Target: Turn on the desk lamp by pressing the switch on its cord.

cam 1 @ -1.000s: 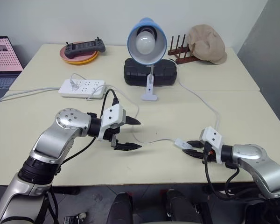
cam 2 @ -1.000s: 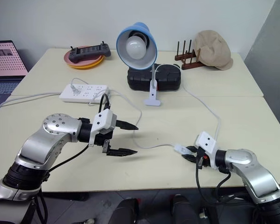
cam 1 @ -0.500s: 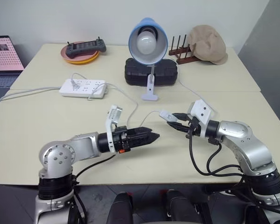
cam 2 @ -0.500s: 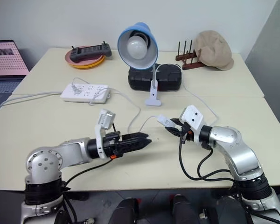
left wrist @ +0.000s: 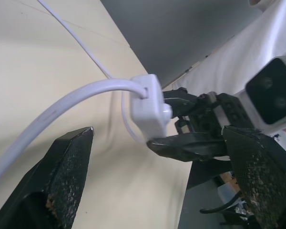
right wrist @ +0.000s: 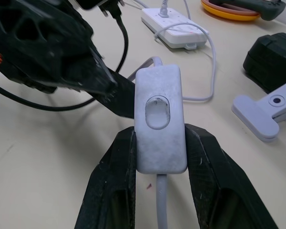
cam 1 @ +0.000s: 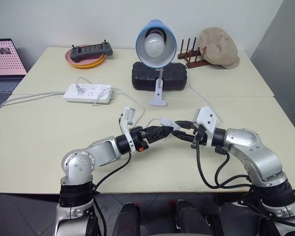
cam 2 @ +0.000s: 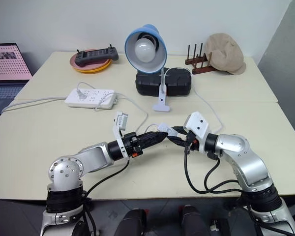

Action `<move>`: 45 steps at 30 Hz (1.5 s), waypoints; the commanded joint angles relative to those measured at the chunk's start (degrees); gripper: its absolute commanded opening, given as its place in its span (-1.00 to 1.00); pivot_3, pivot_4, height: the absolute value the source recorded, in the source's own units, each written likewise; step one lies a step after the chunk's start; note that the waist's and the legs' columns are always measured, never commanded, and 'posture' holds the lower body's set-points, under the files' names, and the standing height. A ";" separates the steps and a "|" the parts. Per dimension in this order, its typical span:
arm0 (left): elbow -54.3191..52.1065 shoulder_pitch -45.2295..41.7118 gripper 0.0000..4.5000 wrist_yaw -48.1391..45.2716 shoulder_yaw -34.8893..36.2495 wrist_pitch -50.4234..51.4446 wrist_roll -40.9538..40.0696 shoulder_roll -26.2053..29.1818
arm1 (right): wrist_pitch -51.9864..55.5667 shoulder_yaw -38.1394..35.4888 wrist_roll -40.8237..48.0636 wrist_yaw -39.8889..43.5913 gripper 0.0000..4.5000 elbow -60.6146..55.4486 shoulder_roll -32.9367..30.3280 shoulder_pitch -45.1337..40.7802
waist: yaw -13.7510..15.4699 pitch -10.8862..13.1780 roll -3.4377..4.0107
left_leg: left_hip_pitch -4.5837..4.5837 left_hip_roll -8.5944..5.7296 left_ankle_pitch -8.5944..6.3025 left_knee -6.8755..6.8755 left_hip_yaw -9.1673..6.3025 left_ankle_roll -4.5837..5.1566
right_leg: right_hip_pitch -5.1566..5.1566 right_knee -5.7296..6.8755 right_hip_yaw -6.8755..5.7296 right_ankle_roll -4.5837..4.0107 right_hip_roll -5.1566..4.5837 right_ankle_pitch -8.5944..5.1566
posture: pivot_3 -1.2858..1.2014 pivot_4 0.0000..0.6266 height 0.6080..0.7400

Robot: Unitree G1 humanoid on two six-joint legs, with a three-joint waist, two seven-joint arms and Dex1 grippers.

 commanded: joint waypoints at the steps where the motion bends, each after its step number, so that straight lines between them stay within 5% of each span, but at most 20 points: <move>1: 0.98 -2.21 1.00 -1.22 0.32 -1.73 -0.70 -0.69 | -0.04 -1.07 1.45 0.51 -0.51 -3.19 -0.31 -0.52 | 0.00 0.00 0.00 | 0.00 0.00 0.00 0.00 0.00 0.00 | -0.01 0.00 0.00 0.00 0.00 0.00 | 0.03 -0.52 1.00; 5: 1.55 -2.91 1.00 -2.47 -0.28 -2.08 -0.57 -0.49 | 0.09 -1.11 1.53 0.33 -0.51 -3.50 -0.35 -0.43 | -0.02 0.00 0.00 | -0.01 0.00 0.00 0.00 0.01 0.00 | -0.01 -0.01 0.00 0.00 0.00 -0.01 | 0.03 -0.52 1.00; 8: 1.51 -3.04 0.81 -3.37 -0.34 -1.93 -1.48 -0.81 | 0.06 -0.97 1.41 0.25 -0.51 -4.08 -0.50 -0.17 | -0.01 0.00 0.00 | -0.01 0.00 0.00 -0.01 0.00 0.00 | -0.01 -0.01 0.00 0.00 0.00 -0.01 | 0.03 -0.52 1.00; 26: 2.38 -3.25 -0.76 -5.21 -1.18 -2.37 -0.68 -0.53 | -1.25 -0.45 0.25 -0.20 -0.51 -4.46 -0.33 -0.35 | -0.03 0.00 0.00 | -0.03 0.00 0.00 -0.01 0.00 0.00 | -0.02 -0.04 0.00 -0.02 0.00 -0.03 | 0.03 -0.52 1.00; 38: 1.38 -2.15 -0.76 -3.73 -1.11 -2.97 -0.73 -0.78 | -2.19 -0.49 -0.16 -0.19 -0.51 -3.73 -0.44 0.11 | -0.04 0.00 0.00 | -0.04 0.00 0.00 -0.02 0.00 0.00 | -0.03 -0.07 -0.01 -0.02 0.00 -0.04 | 0.03 -0.52 1.00; 40: 0.13 -1.38 -0.45 -5.63 -0.69 -3.09 -2.14 -0.18 | -2.44 -0.48 -0.40 -0.29 -0.51 -3.15 -0.34 -0.01 | -0.04 0.00 0.00 | -0.04 0.00 0.00 -0.02 0.00 0.00 | -0.03 -0.08 0.00 -0.03 0.00 -0.04 | 0.03 -0.52 1.00; 45: -1.37 -0.21 -0.06 -4.90 0.37 -1.72 -3.69 2.00 | -3.49 -0.42 -0.72 -0.40 -0.51 -0.38 0.39 -0.59 | -0.05 0.00 0.00 | -0.04 0.00 0.00 -0.06 0.00 0.00 | -0.05 -0.09 0.00 -0.05 0.00 -0.05 | 0.03 -0.52 1.00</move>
